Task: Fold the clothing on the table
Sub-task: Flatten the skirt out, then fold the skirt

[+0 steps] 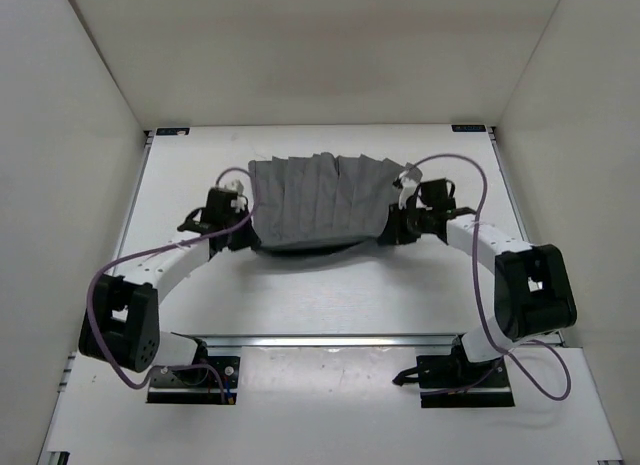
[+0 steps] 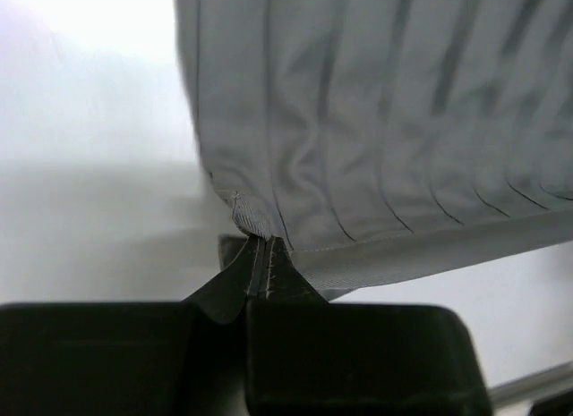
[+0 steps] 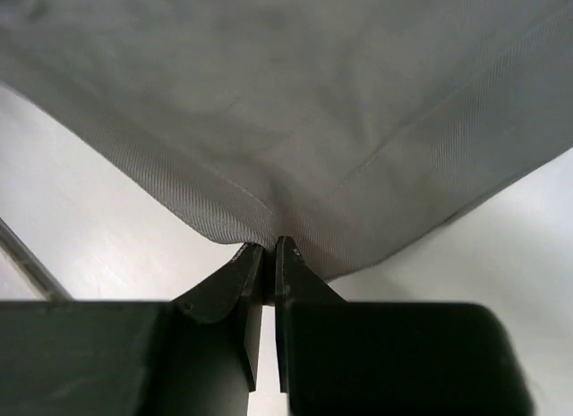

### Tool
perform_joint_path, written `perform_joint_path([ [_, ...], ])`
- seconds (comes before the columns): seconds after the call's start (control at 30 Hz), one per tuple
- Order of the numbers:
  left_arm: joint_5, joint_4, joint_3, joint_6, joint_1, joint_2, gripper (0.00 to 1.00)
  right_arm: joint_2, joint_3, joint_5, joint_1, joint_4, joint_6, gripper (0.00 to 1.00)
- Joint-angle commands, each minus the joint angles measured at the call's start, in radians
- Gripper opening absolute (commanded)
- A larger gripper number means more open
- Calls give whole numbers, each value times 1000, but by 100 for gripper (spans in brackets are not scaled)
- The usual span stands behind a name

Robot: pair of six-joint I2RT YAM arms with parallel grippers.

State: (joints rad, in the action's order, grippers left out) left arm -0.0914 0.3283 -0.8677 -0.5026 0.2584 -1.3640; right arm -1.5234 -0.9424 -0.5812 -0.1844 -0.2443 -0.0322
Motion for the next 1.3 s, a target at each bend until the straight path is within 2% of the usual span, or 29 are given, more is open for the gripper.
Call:
perform_joint_path([
  [0.0, 90, -55, 99, -17, 47, 63, 0, 88, 102, 193, -23, 80, -101, 0],
  [0.17, 81, 1, 202, -13, 116, 103, 0, 127, 249, 236, -81, 31, -225, 0],
  [0.3, 79, 5, 300, -46, 156, 218, 0, 161, 258, 299, -127, -42, -276, 0],
  [0.33, 58, 6, 315, -51, 147, 230, 6, 164, 255, 281, -132, -55, -293, 0],
  [0.37, 33, 14, 335, -53, 151, 264, 16, 169, 258, 265, -136, -68, -296, 0],
  [0.4, 9, 17, 337, -60, 154, 293, 21, 178, 255, 232, -127, -85, -291, 0],
  [0.43, -2, 26, 332, -59, 156, 325, 31, 201, 261, 206, -128, -101, -291, 1],
  [0.47, -25, 35, 329, -56, 151, 341, 43, 210, 267, 196, -132, -116, -290, 11],
  [0.5, -45, 41, 323, -53, 148, 377, 46, 245, 266, 184, -127, -142, -275, 18],
  [0.6, -42, 77, 250, -60, 113, 481, 50, 385, 275, 187, -118, -184, -238, 39],
  [0.7, -27, 58, 216, -62, 78, 514, 53, 549, 284, 190, -83, -143, -218, 44],
  [0.73, -18, 52, 220, -57, 74, 497, 52, 587, 289, 185, -76, -97, -218, 45],
  [0.77, -16, 25, 225, -50, 67, 479, 52, 610, 309, 166, -55, -69, -215, 34],
  [0.8, -13, -6, 225, -41, 65, 430, 51, 614, 323, 147, -37, -18, -221, 17],
  [0.83, 1, -21, 226, -37, 67, 369, 50, 599, 330, 124, -36, 26, -238, 4],
  [0.87, 8, -75, 222, -39, 68, 311, 47, 557, 341, 109, -23, 49, -245, 0],
  [0.97, 53, -166, 184, -37, 80, 122, 33, 441, 333, 95, -53, 118, -274, 0],
  [1.0, 51, -184, 156, -37, 74, 58, 26, 399, 327, 99, -78, 125, -273, 0],
  [1.03, 58, -193, 145, -34, 68, 24, 20, 375, 326, 107, -102, 135, -270, 0],
  [1.13, 74, -210, 101, -36, 77, -70, 10, 286, 346, 136, -125, 181, -285, 0],
  [1.27, 84, -250, 125, -50, 90, -92, 12, 209, 349, 148, -121, 195, -295, 1],
])
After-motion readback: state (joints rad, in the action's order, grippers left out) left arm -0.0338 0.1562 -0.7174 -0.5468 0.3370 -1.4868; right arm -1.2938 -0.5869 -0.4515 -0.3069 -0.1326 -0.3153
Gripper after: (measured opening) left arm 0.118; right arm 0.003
